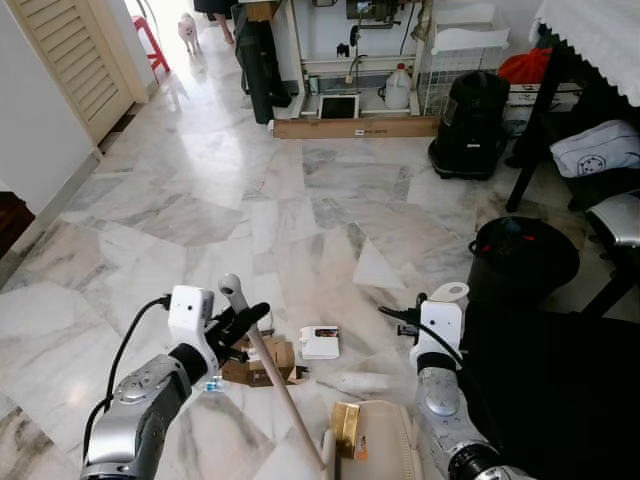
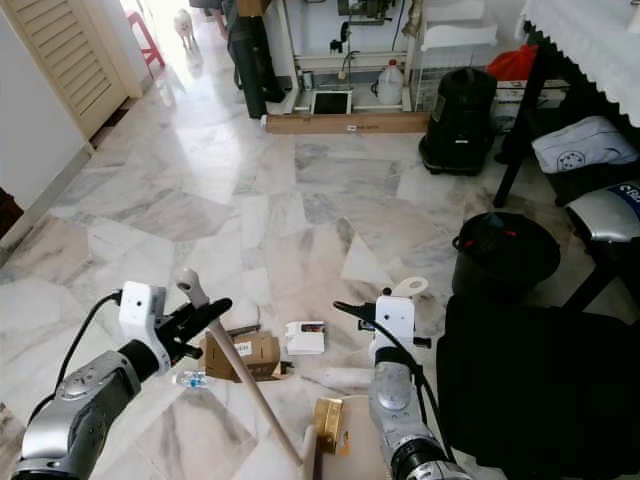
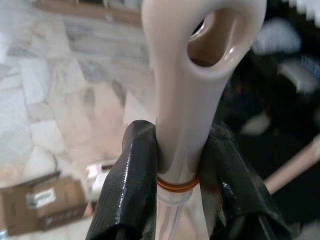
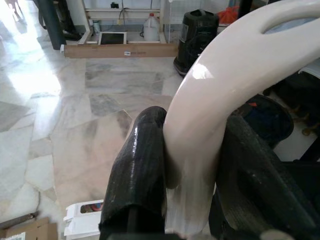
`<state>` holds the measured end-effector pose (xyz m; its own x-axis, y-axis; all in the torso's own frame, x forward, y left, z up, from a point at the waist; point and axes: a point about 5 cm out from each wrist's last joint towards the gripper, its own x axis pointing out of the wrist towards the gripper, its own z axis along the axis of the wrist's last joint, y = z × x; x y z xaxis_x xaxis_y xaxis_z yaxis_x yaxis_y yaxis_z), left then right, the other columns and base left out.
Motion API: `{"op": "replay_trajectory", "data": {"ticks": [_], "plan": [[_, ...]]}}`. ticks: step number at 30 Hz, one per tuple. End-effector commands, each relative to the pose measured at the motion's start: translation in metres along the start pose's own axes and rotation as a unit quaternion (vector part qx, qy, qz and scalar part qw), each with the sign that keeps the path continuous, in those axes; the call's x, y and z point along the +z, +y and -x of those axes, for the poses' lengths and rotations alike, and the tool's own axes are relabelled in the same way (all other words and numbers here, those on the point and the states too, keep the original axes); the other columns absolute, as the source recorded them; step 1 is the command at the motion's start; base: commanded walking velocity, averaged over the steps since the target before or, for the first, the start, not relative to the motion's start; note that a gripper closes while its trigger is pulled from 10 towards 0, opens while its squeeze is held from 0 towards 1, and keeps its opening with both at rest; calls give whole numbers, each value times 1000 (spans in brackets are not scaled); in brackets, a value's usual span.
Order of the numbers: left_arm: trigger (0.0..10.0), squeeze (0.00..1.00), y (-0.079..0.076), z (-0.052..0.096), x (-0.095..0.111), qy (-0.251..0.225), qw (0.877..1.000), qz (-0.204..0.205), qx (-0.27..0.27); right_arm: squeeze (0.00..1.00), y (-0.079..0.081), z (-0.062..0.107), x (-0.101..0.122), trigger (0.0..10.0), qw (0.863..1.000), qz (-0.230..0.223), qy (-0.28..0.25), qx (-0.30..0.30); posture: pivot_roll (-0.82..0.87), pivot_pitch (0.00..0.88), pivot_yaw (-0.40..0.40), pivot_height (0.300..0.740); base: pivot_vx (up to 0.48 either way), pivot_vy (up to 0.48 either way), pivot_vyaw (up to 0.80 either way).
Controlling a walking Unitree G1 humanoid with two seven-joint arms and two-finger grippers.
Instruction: Sweep floor
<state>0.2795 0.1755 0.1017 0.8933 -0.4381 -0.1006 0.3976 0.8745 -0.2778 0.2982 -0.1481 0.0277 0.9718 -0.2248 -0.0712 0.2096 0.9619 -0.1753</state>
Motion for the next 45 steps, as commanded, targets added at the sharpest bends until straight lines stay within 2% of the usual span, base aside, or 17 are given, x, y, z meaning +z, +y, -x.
{"op": "replay_trajectory", "data": {"ticks": [1,6,13,21,22,29,32,34,39,42,45], "plan": [[10000,0,1,-1,13,-33,999,19,1,0,-1,6,-15,10000,999,9,45,3,180,59,92,740,0,0,0],[10000,0,-4,-4,16,-42,999,27,-8,0,-1,5,-14,10000,999,9,45,4,180,55,87,740,0,0,0],[10000,0,-12,-1,19,-39,998,26,-31,0,-3,6,-18,10000,998,12,55,7,181,54,86,740,0,0,0],[10000,0,-16,2,48,-98,995,3,-18,0,-7,8,-24,10000,997,16,72,6,176,50,90,740,0,0,0],[10000,0,-18,1,59,-122,992,-10,-8,0,-9,9,-26,10000,997,18,78,6,177,48,90,740,0,0,0],[10000,0,-20,1,73,-149,988,-47,11,0,-10,9,-29,10000,996,20,88,7,174,42,92,740,0,0,0],[10000,0,-21,1,73,-142,988,-67,8,0,-10,9,-29,10000,996,20,90,7,175,40,92,740,0,0,0],[10000,0,-19,4,63,-115,990,-79,7,0,-11,9,-29,10000,995,21,92,8,172,36,92,740,0,0,0],[10000,0,-20,8,53,-82,992,-94,0,0,-11,9,-30,10000,995,22,94,8,174,34,92,740,0,0,0],[10000,0,-21,14,41,-35,992,-122,-25,0,-12,9,-30,10000,995,23,95,8,175,33,92,740,0,0,0],[10000,0,-21,17,38,-19,991,-128,-31,0,-11,8,-29,10000,995,23,94,8,177,35,92,740,0,0,0]]}}
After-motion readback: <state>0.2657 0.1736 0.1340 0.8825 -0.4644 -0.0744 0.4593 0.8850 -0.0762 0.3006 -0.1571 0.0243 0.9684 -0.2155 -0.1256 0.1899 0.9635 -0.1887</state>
